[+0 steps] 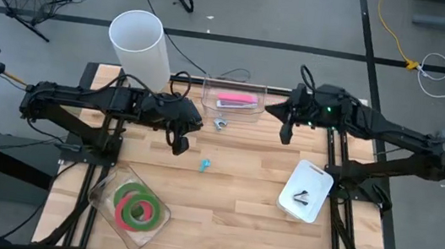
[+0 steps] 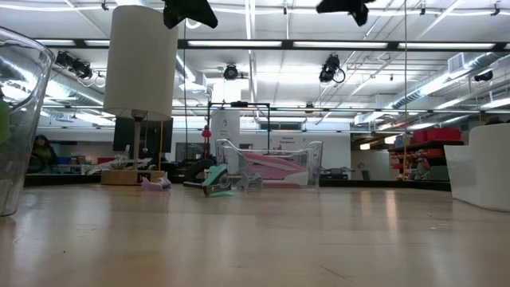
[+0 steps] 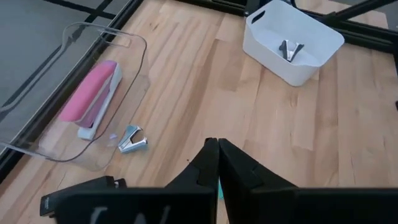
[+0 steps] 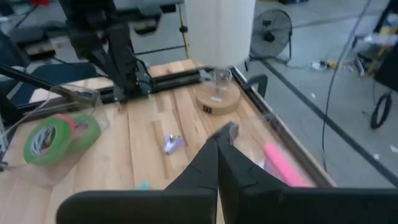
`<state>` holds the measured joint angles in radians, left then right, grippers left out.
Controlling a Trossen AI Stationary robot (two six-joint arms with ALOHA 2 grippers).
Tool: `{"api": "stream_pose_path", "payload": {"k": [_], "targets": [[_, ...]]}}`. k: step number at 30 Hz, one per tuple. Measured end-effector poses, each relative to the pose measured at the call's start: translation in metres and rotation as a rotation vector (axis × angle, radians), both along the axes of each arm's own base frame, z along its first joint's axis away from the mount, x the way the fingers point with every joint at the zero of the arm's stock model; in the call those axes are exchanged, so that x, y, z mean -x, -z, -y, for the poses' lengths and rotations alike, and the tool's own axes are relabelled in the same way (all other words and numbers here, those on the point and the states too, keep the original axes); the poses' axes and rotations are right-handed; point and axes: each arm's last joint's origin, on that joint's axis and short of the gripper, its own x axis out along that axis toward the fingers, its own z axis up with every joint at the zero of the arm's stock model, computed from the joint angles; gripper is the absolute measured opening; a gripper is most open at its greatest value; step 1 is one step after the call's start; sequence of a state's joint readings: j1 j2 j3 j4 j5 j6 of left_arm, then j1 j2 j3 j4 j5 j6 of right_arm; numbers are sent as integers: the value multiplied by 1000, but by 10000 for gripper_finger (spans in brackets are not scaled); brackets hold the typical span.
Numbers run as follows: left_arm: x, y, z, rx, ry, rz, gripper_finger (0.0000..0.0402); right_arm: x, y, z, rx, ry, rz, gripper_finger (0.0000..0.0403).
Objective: Pick and place Stapler, Stapler remover, tape
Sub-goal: Put the light blue staple remover into the white bin
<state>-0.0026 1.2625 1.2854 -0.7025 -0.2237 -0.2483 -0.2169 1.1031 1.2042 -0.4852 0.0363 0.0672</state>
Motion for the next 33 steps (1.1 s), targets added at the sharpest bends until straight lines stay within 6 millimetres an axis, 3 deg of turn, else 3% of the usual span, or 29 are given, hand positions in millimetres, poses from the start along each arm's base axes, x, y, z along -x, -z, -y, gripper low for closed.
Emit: {"api": "stream_pose_path", "payload": {"k": [4, 10, 14, 25, 28, 33], "targets": [[0, 0, -1, 7, -9, 2, 14, 17, 12, -8, -27, 1, -3, 1], [-8, 6, -1, 47, -41, 0, 34, 36, 16, -17, -63, -14, 34, 1], [-18, 15, 0, 106, -83, -24, 82, 41, 12, -20, -62, -23, 53, 1], [-51, 57, 5, 385, -157, -142, 280, 45, 17, -21, -27, -39, -11, 1], [-57, 66, 6, 445, -187, -178, 302, 45, 18, -21, -25, -41, -24, 1], [-62, 77, 13, 493, -229, -224, 303, 46, 20, -21, -12, -50, -51, 2]]}}
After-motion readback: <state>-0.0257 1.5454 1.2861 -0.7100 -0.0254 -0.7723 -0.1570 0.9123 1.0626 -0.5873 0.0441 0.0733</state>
